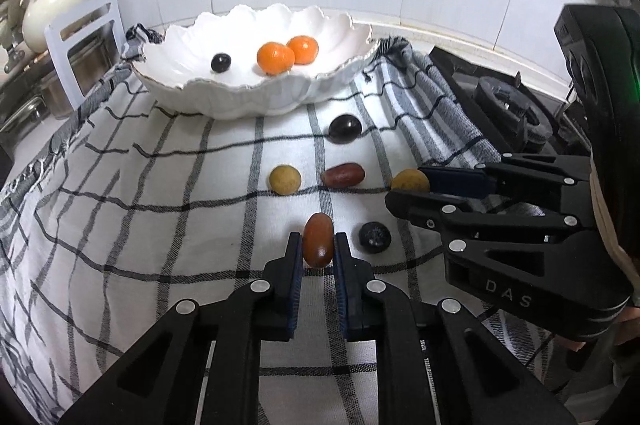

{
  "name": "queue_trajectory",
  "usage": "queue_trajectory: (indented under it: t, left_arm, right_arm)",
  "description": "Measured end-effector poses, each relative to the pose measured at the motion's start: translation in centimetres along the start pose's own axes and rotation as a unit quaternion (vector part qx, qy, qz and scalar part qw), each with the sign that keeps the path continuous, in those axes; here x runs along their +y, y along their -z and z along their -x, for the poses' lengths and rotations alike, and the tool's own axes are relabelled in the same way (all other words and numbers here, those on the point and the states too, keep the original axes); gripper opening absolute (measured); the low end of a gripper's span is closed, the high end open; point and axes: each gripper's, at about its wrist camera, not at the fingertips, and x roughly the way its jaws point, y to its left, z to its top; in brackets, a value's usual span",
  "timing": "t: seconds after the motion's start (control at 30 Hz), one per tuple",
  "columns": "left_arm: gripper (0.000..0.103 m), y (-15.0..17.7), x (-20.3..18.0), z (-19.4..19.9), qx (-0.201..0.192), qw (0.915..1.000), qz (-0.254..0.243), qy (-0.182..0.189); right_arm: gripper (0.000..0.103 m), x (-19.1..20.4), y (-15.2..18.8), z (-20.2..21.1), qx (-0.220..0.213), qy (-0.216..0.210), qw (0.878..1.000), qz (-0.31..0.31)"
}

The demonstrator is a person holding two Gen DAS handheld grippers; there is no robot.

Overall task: Organize fruits
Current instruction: 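Grasp the red-brown date with the left tool while the right tool grasps a yellow-green round fruit, then carry the date with the left tool while the right tool carries the yellow-green fruit over the bowl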

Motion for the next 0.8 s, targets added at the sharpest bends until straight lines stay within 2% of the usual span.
queue_trajectory:
  t: [0.8]
  left_arm:
    - [0.016, -2.8, 3.9, 7.3, -0.095, 0.9955, 0.005, 0.0]
  right_arm:
    - [0.029, 3.6, -3.4, 6.1, -0.093, 0.037, 0.995, -0.026]
